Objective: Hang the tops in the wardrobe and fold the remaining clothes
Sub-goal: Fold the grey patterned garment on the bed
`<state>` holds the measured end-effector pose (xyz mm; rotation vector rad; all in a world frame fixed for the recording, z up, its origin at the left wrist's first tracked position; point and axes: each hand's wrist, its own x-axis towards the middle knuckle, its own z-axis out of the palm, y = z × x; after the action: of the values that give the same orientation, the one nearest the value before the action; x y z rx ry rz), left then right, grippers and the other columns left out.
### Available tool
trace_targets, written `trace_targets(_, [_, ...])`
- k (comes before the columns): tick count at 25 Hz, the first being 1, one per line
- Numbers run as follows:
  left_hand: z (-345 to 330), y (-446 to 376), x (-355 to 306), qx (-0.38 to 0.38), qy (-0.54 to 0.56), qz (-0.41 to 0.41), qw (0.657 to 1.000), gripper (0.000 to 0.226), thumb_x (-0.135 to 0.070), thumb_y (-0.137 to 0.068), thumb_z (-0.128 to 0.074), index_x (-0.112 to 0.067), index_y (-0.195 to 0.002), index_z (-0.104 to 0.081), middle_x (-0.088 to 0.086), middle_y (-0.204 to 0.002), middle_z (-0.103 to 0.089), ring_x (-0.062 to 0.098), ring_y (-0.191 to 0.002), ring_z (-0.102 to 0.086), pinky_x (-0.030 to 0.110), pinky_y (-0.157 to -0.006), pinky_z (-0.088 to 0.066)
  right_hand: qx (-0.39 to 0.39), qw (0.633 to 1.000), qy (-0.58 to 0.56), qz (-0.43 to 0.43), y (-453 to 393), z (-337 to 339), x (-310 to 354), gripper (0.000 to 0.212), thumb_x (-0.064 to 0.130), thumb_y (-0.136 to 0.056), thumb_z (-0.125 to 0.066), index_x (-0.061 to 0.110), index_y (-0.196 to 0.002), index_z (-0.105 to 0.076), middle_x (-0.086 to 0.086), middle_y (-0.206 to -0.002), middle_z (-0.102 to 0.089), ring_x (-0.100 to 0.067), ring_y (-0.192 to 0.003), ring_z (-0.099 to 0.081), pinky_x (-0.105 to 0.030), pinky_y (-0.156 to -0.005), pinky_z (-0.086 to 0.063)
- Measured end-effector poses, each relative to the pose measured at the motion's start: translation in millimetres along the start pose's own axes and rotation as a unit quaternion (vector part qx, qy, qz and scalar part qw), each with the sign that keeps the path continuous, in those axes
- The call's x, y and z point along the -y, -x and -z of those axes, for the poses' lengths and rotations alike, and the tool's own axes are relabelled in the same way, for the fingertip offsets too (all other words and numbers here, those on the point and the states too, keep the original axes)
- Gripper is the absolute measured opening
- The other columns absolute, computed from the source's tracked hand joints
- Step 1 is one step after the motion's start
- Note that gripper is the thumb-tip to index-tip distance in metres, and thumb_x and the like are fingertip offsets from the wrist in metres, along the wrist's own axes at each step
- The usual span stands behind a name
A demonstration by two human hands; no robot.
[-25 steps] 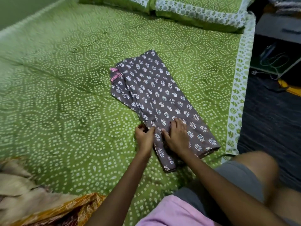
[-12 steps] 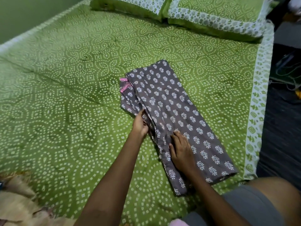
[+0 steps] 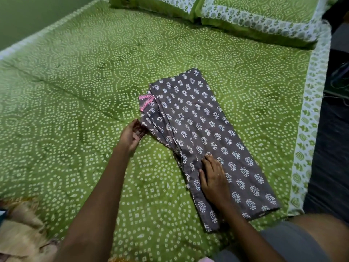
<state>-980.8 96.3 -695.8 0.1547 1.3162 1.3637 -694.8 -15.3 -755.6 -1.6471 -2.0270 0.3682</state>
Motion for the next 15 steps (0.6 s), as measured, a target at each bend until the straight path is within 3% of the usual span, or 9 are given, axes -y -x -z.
trace_targets(3, [-25.6, 6.1, -3.2, 0.010, -0.178, -0.003, 0.984, 0.013, -0.011, -0.092, -0.057, -0.009, -0.079, -0.055, 0.003, -0.072, -0.055, 0.013, -0.062, -0.051, 0.017, -0.049, -0.047, 0.004, 1.000, -0.007, -0.010, -1.4, 0.4, -0.4, 0.040, 0.030, -0.089, -0.038, 0.008, -0.117, -0.058, -0.010, -0.127, -0.057, -0.022, -0.120, -0.044, -0.040, -0.106, -0.037])
trace_targets(5, [-39.3, 11.6, -7.6, -0.011, -0.125, -0.009, 0.992, 0.017, -0.003, -0.092, -0.050, -0.010, -0.076, -0.054, 0.003, -0.068, -0.055, 0.013, -0.060, -0.052, 0.018, -0.045, -0.046, 0.002, 1.000, -0.007, -0.010, 0.2, 0.8, 0.4, 0.041, 0.031, -0.089, -0.038, 0.008, -0.116, -0.058, -0.010, -0.127, -0.057, -0.023, -0.120, -0.045, -0.042, -0.105, -0.039])
trace_targets(7, [-35.9, 15.9, -10.7, -0.010, -0.002, -0.039, 0.999, 0.022, -0.005, -0.093, -0.037, -0.009, -0.085, -0.058, 0.005, -0.073, -0.061, 0.014, -0.062, -0.060, 0.022, -0.066, -0.055, 0.005, 1.000, -0.013, -0.008, 0.8, 1.7, -0.2, 0.041, 0.031, -0.089, -0.038, 0.008, -0.117, -0.058, -0.010, -0.127, -0.057, -0.022, -0.120, -0.044, -0.040, -0.105, -0.037])
trace_targets(9, [-16.2, 14.8, -10.5, -0.006, 0.106, -0.051, 0.993, 0.037, -0.016, -0.081, -0.039, -0.004, -0.108, -0.060, 0.014, -0.098, -0.066, 0.023, -0.085, -0.063, 0.036, -0.099, -0.045, 0.009, 1.000, -0.019, -0.008, 0.8, 2.1, -0.7, 0.041, 0.031, -0.090, -0.038, 0.008, -0.117, -0.058, -0.010, -0.127, -0.057, -0.022, -0.120, -0.044, -0.037, -0.106, -0.031])
trace_targets(10, [-2.9, 18.4, -12.2, -0.020, 0.107, -0.037, 0.993, 0.051, -0.026, -0.075, -0.042, -0.004, -0.119, -0.056, 0.016, -0.112, -0.064, 0.028, -0.097, -0.060, 0.042, -0.104, -0.039, 0.010, 1.000, -0.023, -0.009, 0.2, 2.3, -0.4, 0.041, 0.031, -0.090, -0.038, 0.008, -0.116, -0.059, -0.010, -0.127, -0.057, -0.023, -0.119, -0.046, -0.036, -0.106, -0.030])
trace_targets(11, [10.6, 20.2, -8.9, -0.008, 0.098, -0.005, 0.995, 0.058, -0.037, -0.075, -0.045, -0.006, -0.123, -0.054, 0.017, -0.122, -0.061, 0.031, -0.104, -0.058, 0.047, -0.104, -0.038, 0.011, 1.000, -0.025, -0.011, -0.1, 3.1, -0.3, 0.041, 0.031, -0.090, -0.038, 0.008, -0.116, -0.059, -0.010, -0.127, -0.057, -0.024, -0.119, -0.047, -0.037, -0.106, -0.031])
trace_targets(13, [25.2, 32.5, -5.7, 0.039, -0.008, 0.046, 0.998, 0.060, -0.054, -0.085, -0.044, -0.007, -0.121, -0.058, 0.015, -0.112, -0.067, 0.029, -0.100, -0.064, 0.044, -0.092, -0.050, 0.015, 0.999, -0.027, -0.013, 0.0, 5.4, 0.9, 0.042, 0.031, -0.089, -0.037, 0.007, -0.116, -0.059, -0.011, -0.127, -0.057, -0.026, -0.119, -0.049, -0.041, -0.105, -0.038])
trace_targets(15, [32.2, 37.3, -1.9, 0.030, -0.068, 0.033, 0.997, 0.036, -0.034, -0.095, -0.045, -0.006, -0.112, -0.059, 0.007, -0.084, -0.074, 0.017, -0.076, -0.071, 0.029, -0.067, -0.058, 0.032, 0.999, -0.029, -0.020, -0.4, 7.7, 1.9, 0.046, 0.033, -0.089, -0.034, 0.007, -0.118, -0.058, -0.011, -0.129, -0.056, -0.029, -0.121, -0.050, -0.044, -0.106, -0.037])
